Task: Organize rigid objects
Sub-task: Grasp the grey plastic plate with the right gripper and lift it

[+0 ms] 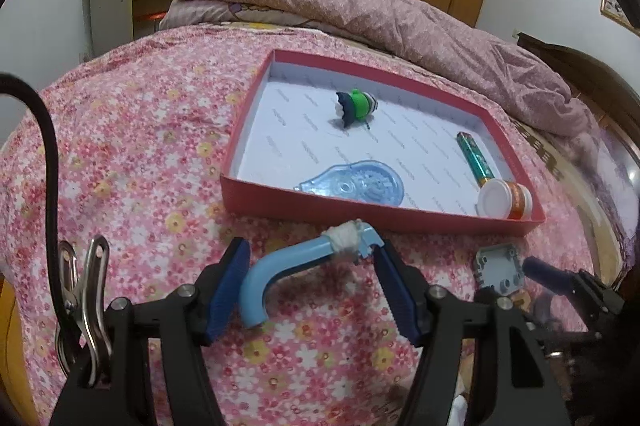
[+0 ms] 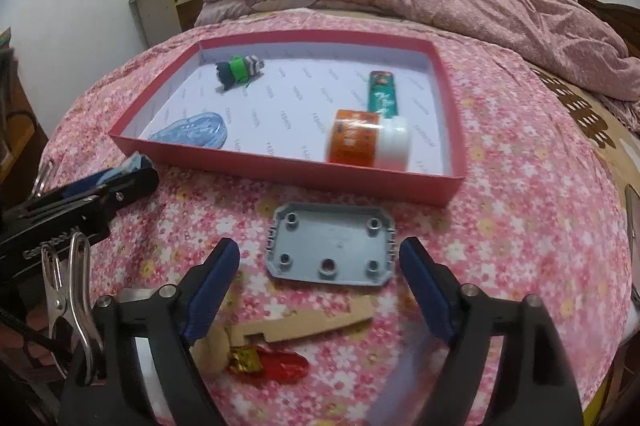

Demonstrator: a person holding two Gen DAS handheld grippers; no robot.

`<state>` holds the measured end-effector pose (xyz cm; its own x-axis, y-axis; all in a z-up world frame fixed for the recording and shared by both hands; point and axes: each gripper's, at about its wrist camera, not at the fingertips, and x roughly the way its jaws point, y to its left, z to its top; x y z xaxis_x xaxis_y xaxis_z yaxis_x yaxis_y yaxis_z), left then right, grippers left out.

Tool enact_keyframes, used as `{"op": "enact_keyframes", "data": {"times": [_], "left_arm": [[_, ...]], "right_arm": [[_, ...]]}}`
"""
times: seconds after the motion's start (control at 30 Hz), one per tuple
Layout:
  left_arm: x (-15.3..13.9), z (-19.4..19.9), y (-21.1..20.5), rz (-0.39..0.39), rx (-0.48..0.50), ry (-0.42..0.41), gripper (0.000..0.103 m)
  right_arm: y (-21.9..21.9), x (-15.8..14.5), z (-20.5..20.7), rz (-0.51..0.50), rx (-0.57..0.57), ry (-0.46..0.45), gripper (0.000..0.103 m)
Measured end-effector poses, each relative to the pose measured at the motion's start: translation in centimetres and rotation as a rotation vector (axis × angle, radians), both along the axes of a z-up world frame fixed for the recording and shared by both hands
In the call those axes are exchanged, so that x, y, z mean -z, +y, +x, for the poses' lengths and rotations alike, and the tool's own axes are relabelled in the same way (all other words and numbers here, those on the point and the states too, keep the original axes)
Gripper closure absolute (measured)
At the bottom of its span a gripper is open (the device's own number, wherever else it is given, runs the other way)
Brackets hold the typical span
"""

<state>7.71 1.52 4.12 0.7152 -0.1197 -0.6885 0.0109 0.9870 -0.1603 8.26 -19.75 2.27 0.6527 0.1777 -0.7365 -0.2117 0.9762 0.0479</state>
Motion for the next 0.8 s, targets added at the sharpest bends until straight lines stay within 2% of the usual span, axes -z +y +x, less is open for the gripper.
{"op": "enact_keyframes", "data": {"times": [0.13, 0.27, 0.33, 0.8], "left_arm": [[-0.2, -0.2, 0.0, 0.005, 0.014, -0.012, 0.035], [-0.4, -0.4, -0.1, 0.009, 0.026, -0.024, 0.035], [-0.4, -0.6, -0.2, 0.014, 0.033, -0.033, 0.035], [-2.1, 0.3, -0.7, 0.038, 0.056, -0.072, 0.035]], "right_arm": [[0.6, 0.7, 0.4, -0.036, 0.013, 0.010, 0.019], [0.4, 0.8, 0.4, -0.030, 0.025, 0.005, 0.020], [0.3, 0.7, 0.2, -0.031, 0.036, -0.002, 0.031], [-0.7, 0.2, -1.1, 0.059, 0.035, -0.008, 0.031]]}}
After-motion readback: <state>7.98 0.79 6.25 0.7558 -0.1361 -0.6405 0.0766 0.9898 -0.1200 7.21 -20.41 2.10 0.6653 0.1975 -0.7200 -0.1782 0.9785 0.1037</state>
